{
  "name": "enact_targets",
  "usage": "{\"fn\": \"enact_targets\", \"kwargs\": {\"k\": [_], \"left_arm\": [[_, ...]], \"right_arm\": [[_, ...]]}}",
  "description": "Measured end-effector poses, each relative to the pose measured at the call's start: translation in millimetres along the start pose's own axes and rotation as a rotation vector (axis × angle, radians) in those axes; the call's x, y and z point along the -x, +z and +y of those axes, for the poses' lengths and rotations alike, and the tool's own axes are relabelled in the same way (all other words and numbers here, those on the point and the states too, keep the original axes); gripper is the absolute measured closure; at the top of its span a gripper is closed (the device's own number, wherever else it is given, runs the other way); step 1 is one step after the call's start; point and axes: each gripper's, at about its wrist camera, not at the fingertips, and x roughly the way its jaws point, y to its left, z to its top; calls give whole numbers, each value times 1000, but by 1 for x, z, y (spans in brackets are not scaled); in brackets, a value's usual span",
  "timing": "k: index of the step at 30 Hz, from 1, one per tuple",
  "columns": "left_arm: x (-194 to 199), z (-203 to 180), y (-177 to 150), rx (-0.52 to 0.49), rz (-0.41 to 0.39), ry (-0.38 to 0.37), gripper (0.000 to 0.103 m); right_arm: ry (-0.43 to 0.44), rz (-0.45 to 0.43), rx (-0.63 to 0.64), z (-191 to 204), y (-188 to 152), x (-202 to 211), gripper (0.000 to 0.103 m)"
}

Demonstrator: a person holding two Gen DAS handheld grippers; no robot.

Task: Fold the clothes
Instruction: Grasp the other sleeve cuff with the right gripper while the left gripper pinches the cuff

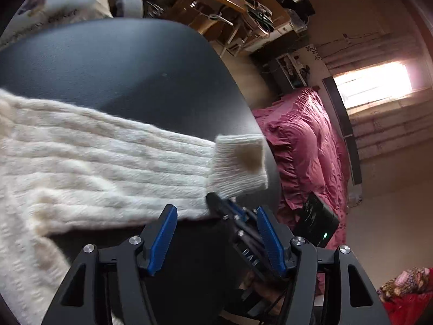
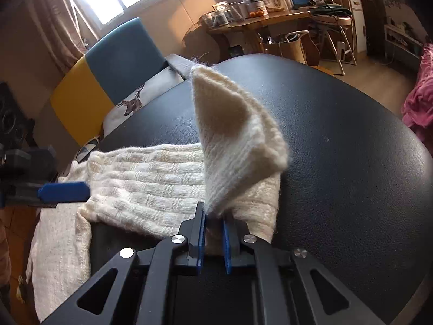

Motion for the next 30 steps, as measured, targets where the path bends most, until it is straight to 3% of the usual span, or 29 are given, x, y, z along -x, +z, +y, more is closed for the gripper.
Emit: {"fn": "enact_targets", "kwargs": {"k": [4, 7, 11, 14, 16, 17, 20, 24, 25, 27, 30], "left_arm": [[-29, -2, 25, 96, 50, -66, 39], [-32, -1, 38, 149, 39, -92, 34], [-50, -1, 53, 141, 107, -12, 33], [-57, 1, 53, 112, 128, 67, 38], [-61, 2, 47, 75, 138, 114, 85], [-64, 2, 43, 57, 145, 130, 91], [-63, 1, 37, -2, 93, 193, 96], [-42, -10, 40, -38, 2, 162, 96], [-28, -13, 46, -43, -27, 147, 96], [1, -20, 57, -58, -93, 128, 96], [54, -31, 73, -76, -190, 100, 96]], "right_arm": [[-75, 20, 156, 21, -6, -2, 93], [-139, 19, 282, 39, -14, -3, 93], [-230, 12, 439, 62, -26, -7, 90], [-219, 11, 418, 61, -26, -8, 90], [-199, 7, 382, 56, -24, -7, 90], [-180, 1, 351, 53, -23, -5, 90], [-95, -33, 217, 42, -17, 7, 85], [19, -79, 37, 27, -9, 23, 79], [83, -97, -47, 19, -9, 28, 77], [290, -150, -310, -6, -13, 39, 77], [658, -162, -716, -32, -40, 29, 66]]}}
